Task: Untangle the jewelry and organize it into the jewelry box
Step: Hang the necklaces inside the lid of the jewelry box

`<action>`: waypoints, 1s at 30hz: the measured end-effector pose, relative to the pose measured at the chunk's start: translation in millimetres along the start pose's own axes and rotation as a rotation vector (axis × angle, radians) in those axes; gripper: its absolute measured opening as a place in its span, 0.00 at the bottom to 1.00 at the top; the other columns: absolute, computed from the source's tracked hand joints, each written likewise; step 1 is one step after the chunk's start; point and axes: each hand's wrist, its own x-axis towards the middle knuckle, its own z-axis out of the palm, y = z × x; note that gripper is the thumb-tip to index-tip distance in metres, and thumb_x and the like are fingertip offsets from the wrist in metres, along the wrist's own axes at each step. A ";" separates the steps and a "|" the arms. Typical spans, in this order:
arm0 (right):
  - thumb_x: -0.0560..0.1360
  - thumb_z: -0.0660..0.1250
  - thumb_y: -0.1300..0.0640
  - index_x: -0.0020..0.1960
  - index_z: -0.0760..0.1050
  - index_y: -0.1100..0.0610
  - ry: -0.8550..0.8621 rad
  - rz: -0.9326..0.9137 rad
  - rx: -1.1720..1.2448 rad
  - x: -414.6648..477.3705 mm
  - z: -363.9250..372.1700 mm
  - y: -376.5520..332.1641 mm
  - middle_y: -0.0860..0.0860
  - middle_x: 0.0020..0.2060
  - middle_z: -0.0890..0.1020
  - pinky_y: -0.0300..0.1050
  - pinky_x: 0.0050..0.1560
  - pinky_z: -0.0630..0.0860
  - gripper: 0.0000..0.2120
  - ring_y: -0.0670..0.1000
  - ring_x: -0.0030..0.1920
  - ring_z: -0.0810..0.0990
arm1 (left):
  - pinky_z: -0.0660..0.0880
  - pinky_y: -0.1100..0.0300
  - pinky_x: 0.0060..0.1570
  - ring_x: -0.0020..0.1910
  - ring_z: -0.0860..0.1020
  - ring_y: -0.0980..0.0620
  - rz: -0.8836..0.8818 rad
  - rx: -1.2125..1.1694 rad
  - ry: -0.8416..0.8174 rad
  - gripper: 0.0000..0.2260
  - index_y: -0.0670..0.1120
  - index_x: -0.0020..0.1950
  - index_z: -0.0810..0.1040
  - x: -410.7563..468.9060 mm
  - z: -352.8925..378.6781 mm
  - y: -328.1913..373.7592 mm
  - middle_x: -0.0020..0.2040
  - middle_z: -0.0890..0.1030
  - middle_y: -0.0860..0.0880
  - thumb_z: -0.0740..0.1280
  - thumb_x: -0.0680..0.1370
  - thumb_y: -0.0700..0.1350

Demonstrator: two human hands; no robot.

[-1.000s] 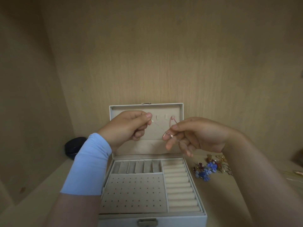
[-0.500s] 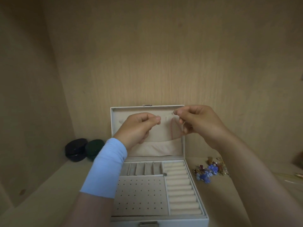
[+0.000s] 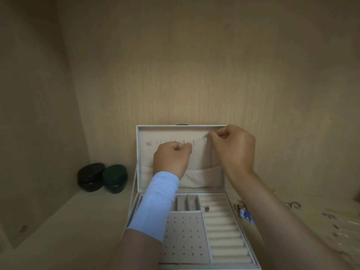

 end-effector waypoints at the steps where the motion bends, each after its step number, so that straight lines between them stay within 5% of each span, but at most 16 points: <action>1: 0.73 0.71 0.54 0.40 0.83 0.53 -0.002 -0.010 -0.042 1.1 1.1 -0.5 0.46 0.34 0.83 0.42 0.39 0.76 0.05 0.47 0.38 0.81 | 0.68 0.70 0.36 0.41 0.80 0.56 0.000 0.006 -0.003 0.10 0.46 0.38 0.84 0.3 -0.1 -0.5 0.38 0.84 0.54 0.68 0.75 0.49; 8: 0.73 0.69 0.57 0.40 0.82 0.51 -0.136 -0.092 -0.244 -1.3 -7.4 4.6 0.48 0.35 0.83 0.42 0.35 0.74 0.05 0.50 0.37 0.80 | 0.71 0.61 0.34 0.27 0.74 0.49 -0.083 0.083 -0.185 0.11 0.47 0.33 0.82 4.0 -7.4 -6.9 0.29 0.79 0.51 0.67 0.74 0.48; 14: 0.76 0.70 0.53 0.41 0.83 0.53 -0.265 -0.088 -0.227 -11.5 -11.5 20.4 0.48 0.37 0.83 0.46 0.40 0.80 0.07 0.51 0.38 0.82 | 0.73 0.61 0.29 0.25 0.72 0.47 -0.103 0.119 -0.278 0.11 0.45 0.34 0.80 -0.3 -10.1 -4.9 0.30 0.78 0.47 0.66 0.75 0.46; 17: 0.76 0.71 0.53 0.44 0.83 0.51 -0.412 -0.143 -0.156 -8.9 -17.7 18.5 0.45 0.38 0.84 0.43 0.44 0.79 0.03 0.45 0.39 0.81 | 0.79 0.55 0.38 0.30 0.77 0.48 -0.046 0.248 -0.297 0.11 0.46 0.35 0.81 0.7 -21.0 2.8 0.34 0.82 0.45 0.66 0.75 0.47; 20: 0.75 0.73 0.54 0.42 0.83 0.51 -0.593 -0.117 0.008 -9.2 -23.9 8.5 0.46 0.35 0.83 0.37 0.38 0.76 0.04 0.41 0.34 0.78 | 0.74 0.59 0.52 0.48 0.79 0.54 0.126 0.501 -0.315 0.06 0.52 0.47 0.82 1.6 -34.2 18.3 0.48 0.83 0.54 0.67 0.77 0.50; 23: 0.77 0.71 0.56 0.42 0.83 0.55 -0.646 -0.028 0.186 -10.4 -24.7 1.4 0.49 0.30 0.79 0.41 0.27 0.75 0.06 0.45 0.26 0.74 | 0.73 0.65 0.58 0.55 0.79 0.57 0.198 0.203 -0.410 0.12 0.50 0.61 0.79 -5.2 -29.3 30.6 0.55 0.81 0.54 0.68 0.77 0.44; 26: 0.78 0.68 0.60 0.43 0.82 0.59 -0.666 0.062 0.308 -8.4 -26.4 -1.9 0.51 0.30 0.80 0.43 0.25 0.74 0.06 0.47 0.27 0.78 | 0.77 0.60 0.56 0.54 0.81 0.54 0.102 -0.111 -0.566 0.14 0.47 0.62 0.79 -12.3 -13.0 25.5 0.55 0.83 0.49 0.70 0.76 0.42; 30: 0.78 0.69 0.57 0.43 0.82 0.57 -0.704 0.089 0.315 -4.3 -28.9 1.0 0.51 0.30 0.80 0.43 0.25 0.73 0.07 0.49 0.27 0.74 | 0.73 0.64 0.34 0.31 0.75 0.58 -0.003 -0.149 -0.575 0.08 0.45 0.57 0.81 -13.6 -11.8 21.2 0.40 0.82 0.51 0.69 0.78 0.44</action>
